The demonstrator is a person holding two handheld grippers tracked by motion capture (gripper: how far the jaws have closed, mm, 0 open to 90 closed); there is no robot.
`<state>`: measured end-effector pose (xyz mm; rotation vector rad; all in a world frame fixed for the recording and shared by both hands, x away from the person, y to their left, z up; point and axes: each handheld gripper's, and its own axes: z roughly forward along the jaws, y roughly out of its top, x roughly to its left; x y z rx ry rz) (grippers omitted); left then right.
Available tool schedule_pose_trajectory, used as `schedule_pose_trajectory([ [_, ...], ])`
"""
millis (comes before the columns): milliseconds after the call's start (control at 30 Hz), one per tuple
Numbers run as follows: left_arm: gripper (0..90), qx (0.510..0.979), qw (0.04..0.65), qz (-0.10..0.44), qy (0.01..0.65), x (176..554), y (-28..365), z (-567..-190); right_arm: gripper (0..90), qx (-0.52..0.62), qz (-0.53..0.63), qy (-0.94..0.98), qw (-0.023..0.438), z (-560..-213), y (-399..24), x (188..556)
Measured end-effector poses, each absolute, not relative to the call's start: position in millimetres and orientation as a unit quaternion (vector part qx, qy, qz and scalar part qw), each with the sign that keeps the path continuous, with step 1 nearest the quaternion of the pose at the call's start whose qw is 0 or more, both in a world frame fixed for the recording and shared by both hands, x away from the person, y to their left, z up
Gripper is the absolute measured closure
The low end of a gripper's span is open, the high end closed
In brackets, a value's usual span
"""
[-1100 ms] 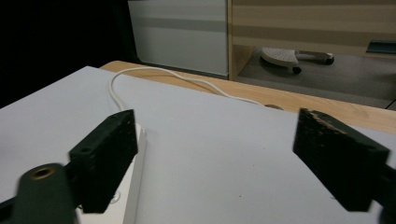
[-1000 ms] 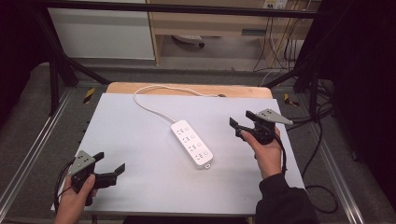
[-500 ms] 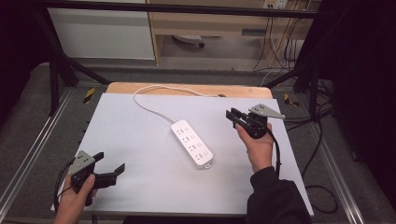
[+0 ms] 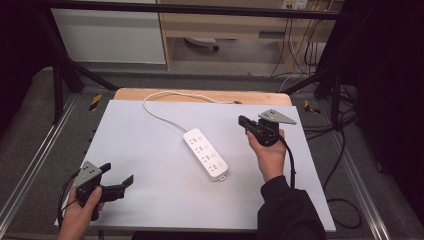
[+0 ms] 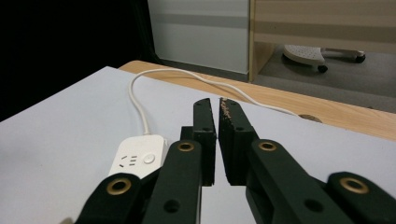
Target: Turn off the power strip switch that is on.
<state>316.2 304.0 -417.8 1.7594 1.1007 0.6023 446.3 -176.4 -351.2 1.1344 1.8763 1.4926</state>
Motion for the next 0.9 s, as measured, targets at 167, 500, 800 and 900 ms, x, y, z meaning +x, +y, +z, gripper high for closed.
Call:
schedule_pose_trajectory([
  [167, 5.4, 0.718, 0.471, 0.244, 0.45, 316.4, 303.8, -417.9, 89.6, 0.42, 0.544, 0.685, 0.24, -354.1, -171.4, 450.0],
  [500, 5.5, 0.721, 0.468, 0.244, 0.449, 316.7, 303.4, -418.4, 90.0, 0.417, 0.54, 0.695, 0.227, -360.9, -159.4, 455.2],
  [800, 5.4, 0.721, 0.469, 0.243, 0.449, 316.7, 303.1, -418.6, 90.0, 0.413, 0.528, 0.71, 0.217, -367.8, -148.3, 461.7],
  [900, 5.5, 0.721, 0.469, 0.243, 0.449, 316.7, 303.3, -418.5, 90.0, 0.412, 0.524, 0.713, 0.215, -369.5, -144.9, 463.1],
])
